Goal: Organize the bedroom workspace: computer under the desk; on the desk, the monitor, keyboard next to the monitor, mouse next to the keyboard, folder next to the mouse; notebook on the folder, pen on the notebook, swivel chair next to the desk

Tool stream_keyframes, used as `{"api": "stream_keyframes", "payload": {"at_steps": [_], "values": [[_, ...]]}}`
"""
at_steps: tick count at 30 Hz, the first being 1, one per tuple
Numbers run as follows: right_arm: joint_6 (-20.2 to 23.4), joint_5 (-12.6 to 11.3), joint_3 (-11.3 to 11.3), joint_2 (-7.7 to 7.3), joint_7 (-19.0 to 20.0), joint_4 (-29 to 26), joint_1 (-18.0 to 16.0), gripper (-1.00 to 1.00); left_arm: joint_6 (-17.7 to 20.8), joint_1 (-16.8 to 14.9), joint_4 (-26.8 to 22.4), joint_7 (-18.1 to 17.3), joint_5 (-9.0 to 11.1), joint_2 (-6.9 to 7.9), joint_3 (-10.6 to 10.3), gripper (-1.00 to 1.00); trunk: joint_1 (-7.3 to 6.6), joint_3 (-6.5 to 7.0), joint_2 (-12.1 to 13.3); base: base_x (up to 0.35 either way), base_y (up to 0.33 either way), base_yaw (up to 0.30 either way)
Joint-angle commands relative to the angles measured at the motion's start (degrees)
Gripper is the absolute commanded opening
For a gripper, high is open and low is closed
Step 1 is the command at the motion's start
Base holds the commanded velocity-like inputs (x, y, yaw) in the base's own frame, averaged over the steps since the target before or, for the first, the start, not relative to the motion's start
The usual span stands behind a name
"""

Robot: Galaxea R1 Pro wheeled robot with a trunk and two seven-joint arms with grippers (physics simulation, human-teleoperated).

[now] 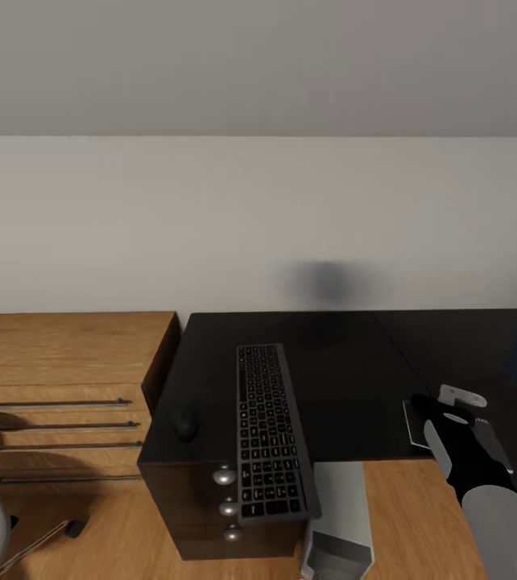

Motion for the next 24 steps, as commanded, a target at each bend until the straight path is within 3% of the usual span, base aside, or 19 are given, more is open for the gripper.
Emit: {"api": "stream_keyframes", "payload": {"at_steps": [1,24], "values": [[0.5,-0.8,0.1,0.00,-0.2,1.0,0.0,1.00,-0.2,-0.1,0.0,0.3,0.4,0.02,-0.5,1.00,-0.01,-0.06,0.0,-0.080,0.029,0.000],[0.4,-0.8,0.2,0.13,-0.1,1.1,0.0,1.00,-0.2,-0.1,0.0,0.3,0.4,-0.06,-0.6,1.00,-0.01,-0.06,0.0,-0.138,0.003,0.000]]}}
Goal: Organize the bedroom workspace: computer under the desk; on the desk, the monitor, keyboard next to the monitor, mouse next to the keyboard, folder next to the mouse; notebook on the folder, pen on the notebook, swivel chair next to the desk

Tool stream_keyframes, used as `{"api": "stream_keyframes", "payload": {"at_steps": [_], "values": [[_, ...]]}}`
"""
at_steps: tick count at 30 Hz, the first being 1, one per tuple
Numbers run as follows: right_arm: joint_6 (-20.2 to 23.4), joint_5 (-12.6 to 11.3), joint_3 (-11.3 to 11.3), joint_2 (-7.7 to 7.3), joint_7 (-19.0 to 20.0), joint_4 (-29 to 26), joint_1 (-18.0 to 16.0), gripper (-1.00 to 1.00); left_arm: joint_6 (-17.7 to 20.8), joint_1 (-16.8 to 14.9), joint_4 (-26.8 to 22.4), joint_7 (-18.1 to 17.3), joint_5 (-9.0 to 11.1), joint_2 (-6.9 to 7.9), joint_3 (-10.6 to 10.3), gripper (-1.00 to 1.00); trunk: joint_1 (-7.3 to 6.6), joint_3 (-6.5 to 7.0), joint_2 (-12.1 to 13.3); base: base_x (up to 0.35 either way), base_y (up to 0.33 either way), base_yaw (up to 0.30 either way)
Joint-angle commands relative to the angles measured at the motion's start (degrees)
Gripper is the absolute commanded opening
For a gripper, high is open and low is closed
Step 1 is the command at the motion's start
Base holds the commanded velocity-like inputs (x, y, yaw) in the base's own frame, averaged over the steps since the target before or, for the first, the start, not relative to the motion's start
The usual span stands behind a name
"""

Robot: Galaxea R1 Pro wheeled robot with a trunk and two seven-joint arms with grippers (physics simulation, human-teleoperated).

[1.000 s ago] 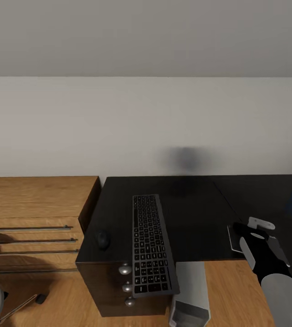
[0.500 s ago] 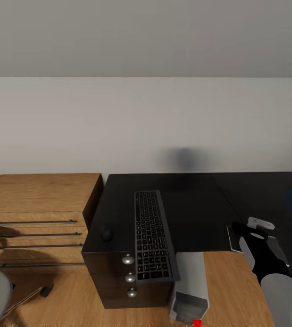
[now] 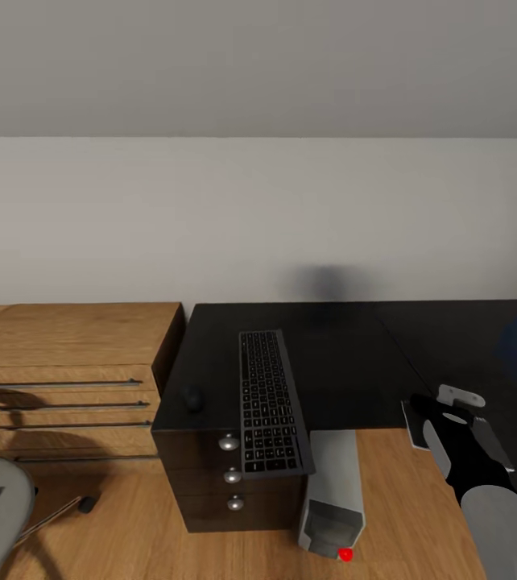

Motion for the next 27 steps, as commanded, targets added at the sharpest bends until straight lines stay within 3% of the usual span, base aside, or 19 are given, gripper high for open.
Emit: {"api": "stream_keyframes", "payload": {"at_steps": [1,15,27], "values": [[0.6,-0.6,0.1,-0.02,-0.2,1.1,0.0,1.00,-0.2,0.0,0.0,0.3,0.4,0.02,-0.5,1.00,-0.01,-0.06,0.0,-0.128,0.000,0.000],[0.3,-0.6,0.2,-0.01,-0.2,1.0,0.0,1.00,-0.2,0.0,0.0,0.4,0.6,0.08,-0.2,1.00,-0.01,-0.06,0.0,-0.024,0.000,0.000],[0.2,-0.6,0.2,0.00,-0.2,1.0,0.0,1.00,-0.1,0.0,0.0,0.3,2.6,-0.07,-0.4,1.00,-0.45,0.30,0.8,0.000,0.000,0.000]]}}
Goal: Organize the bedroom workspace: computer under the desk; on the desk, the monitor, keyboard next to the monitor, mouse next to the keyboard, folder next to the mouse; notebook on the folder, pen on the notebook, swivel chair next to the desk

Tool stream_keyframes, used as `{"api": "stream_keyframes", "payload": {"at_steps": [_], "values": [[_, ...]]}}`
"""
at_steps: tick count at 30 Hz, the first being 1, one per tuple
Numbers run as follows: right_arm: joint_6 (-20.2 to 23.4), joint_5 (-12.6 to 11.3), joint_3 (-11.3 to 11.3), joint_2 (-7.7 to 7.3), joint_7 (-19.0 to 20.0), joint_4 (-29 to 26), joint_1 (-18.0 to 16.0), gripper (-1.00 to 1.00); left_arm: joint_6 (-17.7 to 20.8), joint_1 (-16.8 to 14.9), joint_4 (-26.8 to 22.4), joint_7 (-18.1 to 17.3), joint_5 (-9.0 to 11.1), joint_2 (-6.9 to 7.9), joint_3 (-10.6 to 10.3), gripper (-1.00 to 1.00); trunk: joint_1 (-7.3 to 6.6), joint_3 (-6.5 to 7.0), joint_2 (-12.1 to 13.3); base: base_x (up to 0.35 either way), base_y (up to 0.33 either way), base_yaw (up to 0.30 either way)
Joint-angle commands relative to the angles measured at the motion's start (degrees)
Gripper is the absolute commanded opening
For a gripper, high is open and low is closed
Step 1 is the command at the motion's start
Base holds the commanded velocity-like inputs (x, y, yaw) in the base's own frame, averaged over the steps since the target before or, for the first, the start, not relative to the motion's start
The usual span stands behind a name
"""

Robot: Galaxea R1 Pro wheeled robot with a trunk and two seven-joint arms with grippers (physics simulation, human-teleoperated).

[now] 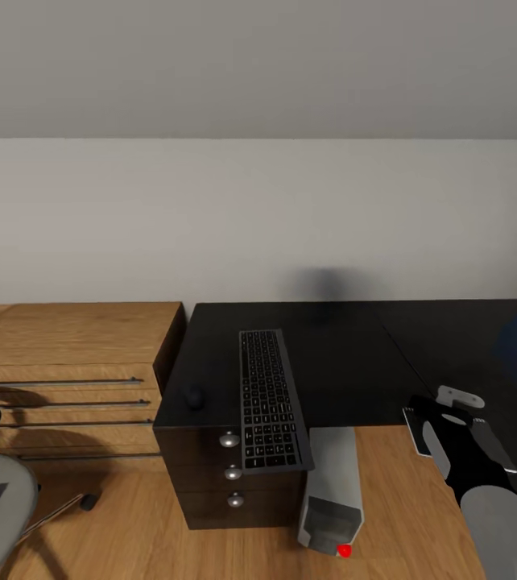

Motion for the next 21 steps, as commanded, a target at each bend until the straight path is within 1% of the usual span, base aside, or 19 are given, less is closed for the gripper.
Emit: {"api": "stream_keyframes", "payload": {"at_steps": [1,15,21], "values": [[0.6,-0.6,0.1,-0.01,-0.2,0.3,0.0,1.00,-0.2,0.0,0.0,0.4,0.4,0.01,-0.5,1.00,-0.23,0.12,0.4,0.000,0.000,0.000],[0.5,-0.7,0.1,0.02,-0.2,0.1,0.0,1.00,0.2,0.0,0.1,0.1,0.4,-0.06,-0.6,1.00,-3.30,2.64,6.0,0.000,0.000,0.000],[0.2,-0.7,0.2,0.10,-0.2,-0.2,0.0,1.00,0.1,0.0,1.3,-0.1,0.3,-0.06,-0.8,1.00,-3.30,2.64,6.0,0.000,0.000,0.000]]}}
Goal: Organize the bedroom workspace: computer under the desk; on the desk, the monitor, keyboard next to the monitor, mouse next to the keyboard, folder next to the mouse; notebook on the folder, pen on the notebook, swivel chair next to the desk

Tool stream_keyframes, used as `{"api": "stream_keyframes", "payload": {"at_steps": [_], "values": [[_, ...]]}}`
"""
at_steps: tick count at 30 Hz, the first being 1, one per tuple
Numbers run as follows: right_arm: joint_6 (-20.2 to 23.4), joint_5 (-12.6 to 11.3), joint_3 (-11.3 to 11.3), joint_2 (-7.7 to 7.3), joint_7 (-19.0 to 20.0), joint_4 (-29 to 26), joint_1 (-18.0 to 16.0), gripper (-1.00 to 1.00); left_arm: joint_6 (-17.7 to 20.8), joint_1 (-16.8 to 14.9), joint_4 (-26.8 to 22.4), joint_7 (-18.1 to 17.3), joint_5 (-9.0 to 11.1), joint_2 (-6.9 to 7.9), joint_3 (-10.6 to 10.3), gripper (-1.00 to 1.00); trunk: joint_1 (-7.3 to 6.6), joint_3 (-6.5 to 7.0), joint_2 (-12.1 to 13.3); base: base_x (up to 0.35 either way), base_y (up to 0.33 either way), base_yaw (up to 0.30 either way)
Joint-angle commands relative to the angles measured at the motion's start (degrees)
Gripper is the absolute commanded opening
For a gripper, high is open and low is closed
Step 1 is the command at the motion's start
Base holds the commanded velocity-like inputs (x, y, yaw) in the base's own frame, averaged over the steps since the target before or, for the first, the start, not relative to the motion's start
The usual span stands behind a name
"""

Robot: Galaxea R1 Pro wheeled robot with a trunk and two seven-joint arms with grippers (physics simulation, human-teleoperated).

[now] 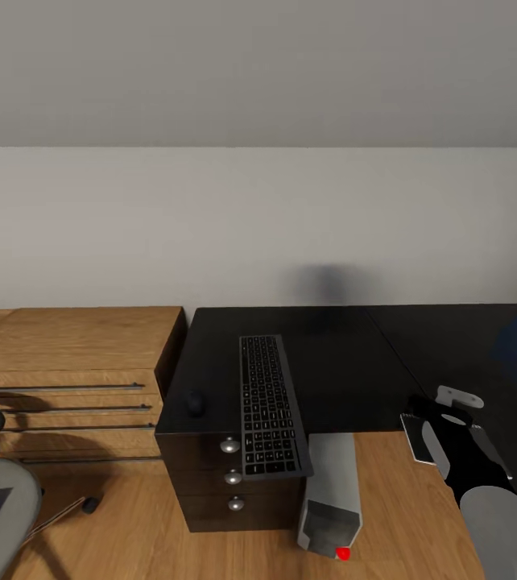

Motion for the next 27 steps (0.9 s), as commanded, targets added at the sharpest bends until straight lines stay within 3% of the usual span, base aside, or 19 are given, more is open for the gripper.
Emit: {"api": "stream_keyframes", "payload": {"at_steps": [1,6,9,11,15,21,27], "values": [[0.2,-0.5,0.1,-0.02,-0.3,-0.1,0.0,1.00,-0.2,0.0,0.1,0.4,0.3,0.02,-0.5,1.00,0.00,-0.05,0.0,0.000,0.000,0.000],[0.2,-0.5,0.0,0.67,-0.3,-4.8,0.1,1.00,-0.2,0.0,0.3,0.3,0.3,0.02,-0.5,1.00,0.00,-0.05,0.0,0.000,0.000,0.000],[2.4,-0.1,-0.1,3.56,-0.4,-12.6,0.3,1.00,-0.3,0.0,0.3,0.3,0.3,0.02,-0.5,1.00,0.00,-0.05,0.0,0.000,0.000,0.000],[7.6,0.1,-0.1,6.41,-0.5,-22.8,2.6,1.00,-0.3,0.0,0.3,0.3,0.3,0.02,-0.4,1.00,0.00,-0.05,0.0,0.000,0.000,0.000],[13.0,-0.2,-0.1,8.50,-0.4,-34.5,8.2,1.00,-0.3,0.0,0.3,0.3,0.3,0.02,-0.4,1.00,0.00,-0.05,0.0,0.000,0.000,0.000],[15.1,-0.4,0.1,10.04,-0.2,-41.0,11.6,1.00,-0.4,0.0,0.3,0.3,0.3,0.02,-0.4,1.00,0.00,-0.05,0.0,0.000,0.000,0.000],[15.5,-0.4,0.2,10.47,0.0,-41.8,12.1,1.00,-0.5,0.0,0.3,0.3,0.3,0.02,-0.3,1.00,0.00,-0.05,0.0,0.000,0.000,0.000]]}}
